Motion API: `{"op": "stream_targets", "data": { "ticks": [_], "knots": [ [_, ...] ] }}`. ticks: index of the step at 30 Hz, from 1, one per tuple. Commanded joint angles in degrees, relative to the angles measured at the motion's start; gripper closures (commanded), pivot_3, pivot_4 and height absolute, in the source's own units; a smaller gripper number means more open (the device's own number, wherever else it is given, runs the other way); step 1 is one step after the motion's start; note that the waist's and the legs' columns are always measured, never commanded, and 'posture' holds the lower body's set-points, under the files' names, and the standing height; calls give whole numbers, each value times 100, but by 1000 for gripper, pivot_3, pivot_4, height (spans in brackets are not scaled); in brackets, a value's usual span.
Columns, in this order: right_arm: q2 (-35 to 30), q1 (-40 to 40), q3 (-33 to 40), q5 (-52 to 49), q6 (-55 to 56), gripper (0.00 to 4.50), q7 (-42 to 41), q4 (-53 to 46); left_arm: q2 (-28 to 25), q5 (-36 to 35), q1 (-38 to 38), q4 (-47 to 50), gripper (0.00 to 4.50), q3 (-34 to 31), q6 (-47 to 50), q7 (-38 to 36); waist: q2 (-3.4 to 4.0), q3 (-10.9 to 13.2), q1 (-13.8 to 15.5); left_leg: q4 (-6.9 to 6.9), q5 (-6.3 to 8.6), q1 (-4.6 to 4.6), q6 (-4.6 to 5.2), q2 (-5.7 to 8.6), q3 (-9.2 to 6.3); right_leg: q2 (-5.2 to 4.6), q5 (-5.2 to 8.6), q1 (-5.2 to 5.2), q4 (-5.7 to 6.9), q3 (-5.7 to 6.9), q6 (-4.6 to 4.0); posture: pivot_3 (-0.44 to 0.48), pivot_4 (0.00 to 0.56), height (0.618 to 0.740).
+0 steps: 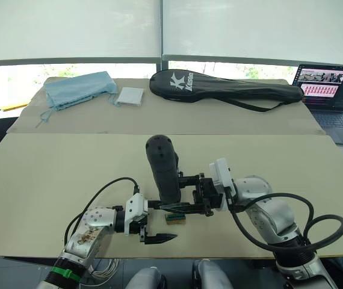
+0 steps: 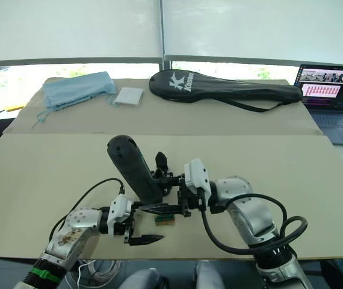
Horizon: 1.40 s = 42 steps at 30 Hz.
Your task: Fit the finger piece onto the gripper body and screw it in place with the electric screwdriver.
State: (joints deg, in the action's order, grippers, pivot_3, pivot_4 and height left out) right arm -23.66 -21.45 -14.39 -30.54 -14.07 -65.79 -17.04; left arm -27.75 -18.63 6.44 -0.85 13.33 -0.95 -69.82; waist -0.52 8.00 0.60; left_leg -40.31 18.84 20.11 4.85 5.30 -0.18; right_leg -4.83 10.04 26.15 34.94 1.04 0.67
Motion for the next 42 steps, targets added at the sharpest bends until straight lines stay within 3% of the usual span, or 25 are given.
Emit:
{"op": "stream_targets", "data": {
  "ticks": [1, 13, 29, 35, 39, 42],
  "knots": [
    [22, -187, 278, -353, -72, 2579, 74, -457, -44, -242, 6, 170, 45, -182, 14, -70, 0, 1, 2, 0, 0, 2, 0, 0, 0, 0, 0, 2, 0, 1, 0, 0, 150, 740],
    [41, -554, 547, -884, -530, 2579, 377, -871, -344, -912, -145, 960, 45, -641, 417, -194, -3, 8, -3, 0, 0, 7, -1, 0, -1, 0, 0, 6, -1, 3, 0, 0, 150, 740],
    [-270, -1140, 1079, -1721, -1245, 2579, 835, -1440, -949, -2060, -237, 1548, 45, -1920, 1577, 213, 2, 31, -7, -1, -1, 8, -2, 0, -2, 4, 0, 5, -1, 24, 0, 0, 150, 740],
    [-410, -1260, 1197, -1892, -1358, 2579, 917, -1504, -823, -1391, -125, 861, 45, -1912, 1155, 483, 3, 33, -8, -1, -3, 8, -5, 0, 0, 7, 0, 5, -1, 41, -1, 0, 150, 740],
    [-480, -1284, 1240, -1929, -1387, 2579, 939, -1513, -581, -211, 320, 179, 45, -1417, 465, 1057, 2, 33, 18, -1, -3, 8, -5, 0, -1, 5, 0, 3, -3, 44, -1, 0, 150, 740],
    [-513, -1267, 1243, -1934, -1389, 2579, 958, -1540, -281, 0, 498, -90, 45, -1152, 325, 1125, -1, 35, 20, -3, -2, 10, -4, 5, -3, -2, -1, 0, -4, 51, 0, 0, 150, 740]
  ]
}}
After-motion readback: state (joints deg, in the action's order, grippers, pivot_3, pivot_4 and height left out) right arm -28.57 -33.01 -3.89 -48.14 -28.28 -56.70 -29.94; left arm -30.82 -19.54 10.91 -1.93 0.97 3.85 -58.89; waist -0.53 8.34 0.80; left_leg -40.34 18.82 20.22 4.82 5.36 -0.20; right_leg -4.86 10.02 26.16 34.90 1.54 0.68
